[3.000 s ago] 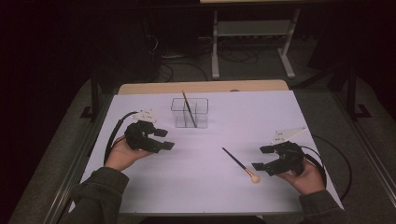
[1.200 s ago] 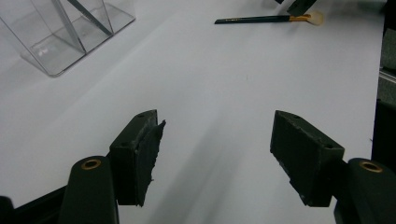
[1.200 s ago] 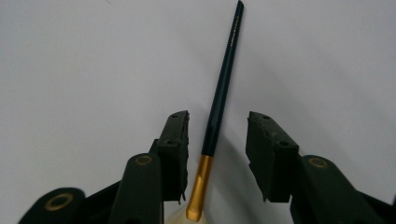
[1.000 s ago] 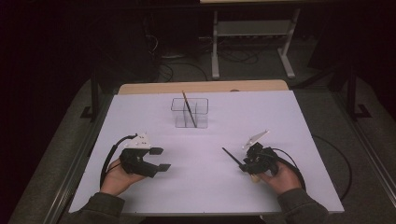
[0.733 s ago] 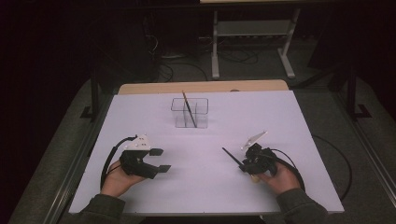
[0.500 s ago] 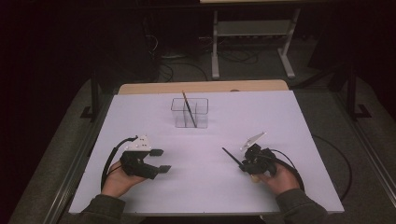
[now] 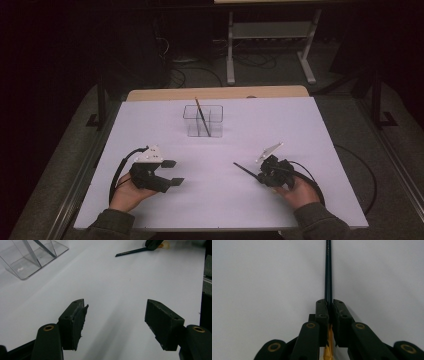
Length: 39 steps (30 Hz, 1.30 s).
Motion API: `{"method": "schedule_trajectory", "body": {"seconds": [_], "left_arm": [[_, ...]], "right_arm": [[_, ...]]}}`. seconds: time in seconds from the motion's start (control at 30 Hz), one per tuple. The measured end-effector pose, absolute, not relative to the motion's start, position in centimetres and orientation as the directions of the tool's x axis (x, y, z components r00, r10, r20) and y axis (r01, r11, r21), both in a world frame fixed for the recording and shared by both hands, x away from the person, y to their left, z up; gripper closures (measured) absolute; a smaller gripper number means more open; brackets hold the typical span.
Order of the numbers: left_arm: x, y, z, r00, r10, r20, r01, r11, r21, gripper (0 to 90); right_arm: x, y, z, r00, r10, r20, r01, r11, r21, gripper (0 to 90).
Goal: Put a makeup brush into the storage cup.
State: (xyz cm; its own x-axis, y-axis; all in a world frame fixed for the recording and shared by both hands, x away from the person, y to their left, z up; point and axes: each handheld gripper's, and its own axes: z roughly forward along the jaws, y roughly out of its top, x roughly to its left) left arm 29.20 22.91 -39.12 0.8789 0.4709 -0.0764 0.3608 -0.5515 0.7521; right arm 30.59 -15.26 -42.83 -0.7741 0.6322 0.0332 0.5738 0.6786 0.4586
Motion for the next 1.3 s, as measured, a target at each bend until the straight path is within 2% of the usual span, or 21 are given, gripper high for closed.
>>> {"method": "schedule_trajectory", "body": {"seconds": [0.57,1.3], "left_arm": [[29.3,22.8,-38.7,0.884,0.46,-0.087,0.358,-0.545,0.758,32.5],[30.2,21.5,-36.3,0.908,0.414,-0.061,0.319,-0.591,0.741,32.5]], "right_arm": [[31.5,-15.9,-42.6,-0.798,0.592,0.11,0.567,0.677,0.47,83.1],[31.8,-16.6,-38.1,-0.864,0.487,0.127,0.47,0.691,0.549,83.1]]}}
